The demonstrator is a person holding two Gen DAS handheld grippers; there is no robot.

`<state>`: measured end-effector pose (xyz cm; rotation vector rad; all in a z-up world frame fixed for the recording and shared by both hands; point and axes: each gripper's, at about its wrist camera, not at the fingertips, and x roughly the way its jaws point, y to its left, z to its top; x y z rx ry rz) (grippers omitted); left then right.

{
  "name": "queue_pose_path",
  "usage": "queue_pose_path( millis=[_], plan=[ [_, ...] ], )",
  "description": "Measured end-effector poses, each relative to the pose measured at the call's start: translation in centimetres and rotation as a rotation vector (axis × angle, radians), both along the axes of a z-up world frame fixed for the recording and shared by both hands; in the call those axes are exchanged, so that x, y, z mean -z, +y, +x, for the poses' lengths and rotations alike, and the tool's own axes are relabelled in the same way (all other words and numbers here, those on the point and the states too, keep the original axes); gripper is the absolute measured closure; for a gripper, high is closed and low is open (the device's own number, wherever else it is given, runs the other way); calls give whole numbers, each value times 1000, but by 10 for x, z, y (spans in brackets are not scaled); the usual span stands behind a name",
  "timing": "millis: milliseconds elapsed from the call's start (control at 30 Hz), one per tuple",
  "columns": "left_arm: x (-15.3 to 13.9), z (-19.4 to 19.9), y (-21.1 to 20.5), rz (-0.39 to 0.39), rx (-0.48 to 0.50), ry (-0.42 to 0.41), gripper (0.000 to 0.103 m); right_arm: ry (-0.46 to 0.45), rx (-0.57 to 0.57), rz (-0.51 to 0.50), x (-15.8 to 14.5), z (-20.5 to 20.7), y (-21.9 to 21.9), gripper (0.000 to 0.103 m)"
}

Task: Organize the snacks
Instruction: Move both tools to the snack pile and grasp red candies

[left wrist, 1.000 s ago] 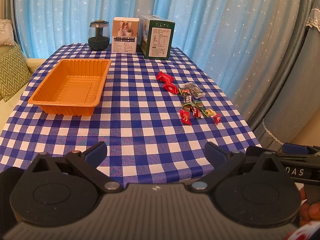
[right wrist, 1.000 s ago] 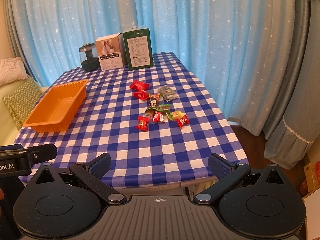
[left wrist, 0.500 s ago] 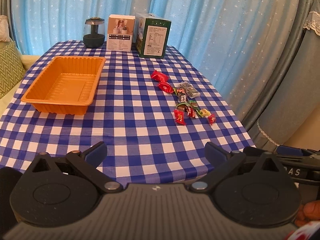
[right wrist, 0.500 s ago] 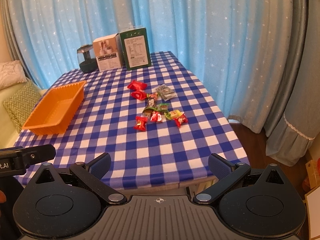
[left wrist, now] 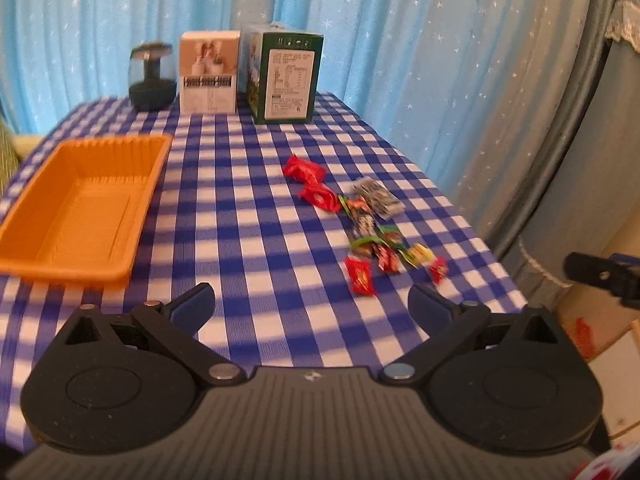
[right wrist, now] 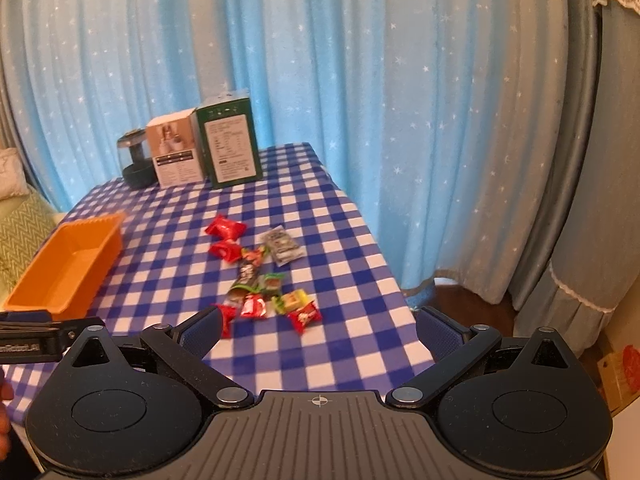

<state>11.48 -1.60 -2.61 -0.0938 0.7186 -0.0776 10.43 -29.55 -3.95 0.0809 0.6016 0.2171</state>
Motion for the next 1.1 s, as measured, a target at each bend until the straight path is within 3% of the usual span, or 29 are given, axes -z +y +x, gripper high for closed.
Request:
queue_pose_path(
  millis=[100, 233, 300, 467, 633, 933, 1033, 1100],
  plan=[
    [15, 23, -4, 28, 20, -22, 6, 28, -3, 9, 13, 24, -5, 1],
    [40, 56, -10, 17, 49, 45, 10, 70, -6, 6, 36, 53, -3, 1],
    [55, 71, -13, 16, 61, 84, 13, 94, -10, 2, 48, 67, 1, 14],
    [83, 97, -20, -30, 102, 133, 23, 150, -11, 7, 75, 96, 6, 19],
    [98, 115, -31, -69, 166, 146, 42, 188, -6, 28, 95, 116, 8, 27],
    [113, 122, -39, -28, 254, 156, 83, 215, -10, 50, 108, 131, 25, 36],
    [113, 119, -35, -7, 244, 149, 84, 223, -11, 58, 112, 137, 31, 44],
    [113, 117, -32, 1, 245, 144, 84, 233, 8, 74, 116, 142, 34, 56]
  ],
)
